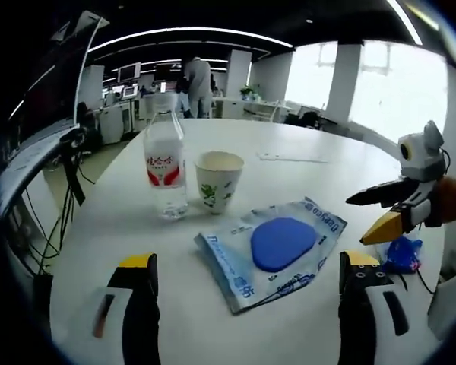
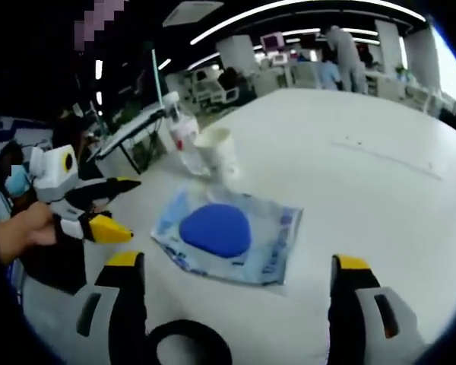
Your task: Arrange the tabletop items into an orderly group along one side of the table until the central work area is clear of visible clutter.
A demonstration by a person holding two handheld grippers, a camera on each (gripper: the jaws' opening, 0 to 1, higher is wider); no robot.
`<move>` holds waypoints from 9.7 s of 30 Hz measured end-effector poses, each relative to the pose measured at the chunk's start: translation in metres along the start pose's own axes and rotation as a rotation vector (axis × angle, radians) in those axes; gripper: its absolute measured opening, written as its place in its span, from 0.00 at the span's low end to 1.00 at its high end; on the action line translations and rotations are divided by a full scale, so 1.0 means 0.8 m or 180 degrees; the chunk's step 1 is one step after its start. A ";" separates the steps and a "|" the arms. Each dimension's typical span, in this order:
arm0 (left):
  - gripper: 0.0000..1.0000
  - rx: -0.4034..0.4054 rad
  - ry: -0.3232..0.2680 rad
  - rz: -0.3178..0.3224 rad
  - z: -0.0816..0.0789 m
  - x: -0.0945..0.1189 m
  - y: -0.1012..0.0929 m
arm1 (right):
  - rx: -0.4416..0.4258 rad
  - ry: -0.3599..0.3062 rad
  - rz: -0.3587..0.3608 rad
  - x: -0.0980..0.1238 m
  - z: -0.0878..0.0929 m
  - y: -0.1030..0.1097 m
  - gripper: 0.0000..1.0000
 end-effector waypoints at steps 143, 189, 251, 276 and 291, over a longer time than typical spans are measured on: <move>0.01 -0.0071 0.0219 -0.0183 -0.068 -0.187 -0.042 | -0.0497 0.0015 0.0932 0.007 -0.023 -0.157 0.00; 0.08 -0.1480 0.0449 -0.0760 -0.103 -0.200 -0.047 | -0.0754 -0.0324 0.1031 -0.013 -0.022 -0.173 0.00; 0.35 -0.0760 0.0171 -0.0043 -0.051 -0.096 -0.092 | -0.0177 -0.0340 0.1145 0.048 -0.036 -0.182 0.34; 0.60 -0.0630 -0.0019 0.0521 -0.035 -0.064 -0.130 | 0.0325 -0.0065 0.0933 0.107 0.023 -0.140 0.75; 0.90 -0.0949 -0.0234 0.1044 -0.032 -0.037 -0.182 | 0.0215 -0.0096 0.0954 0.157 0.056 -0.124 0.92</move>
Point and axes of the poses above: the point that each gripper's makers call its tool centre point, and the gripper's own axes: x roughly backward along the fingers, y roughly to its left, z roughly out of its underside, the point moved 4 cm from there along x, roughly backward along the fingers, and after that the axes turned 2 degrees about -z, right-handed, at the moved point
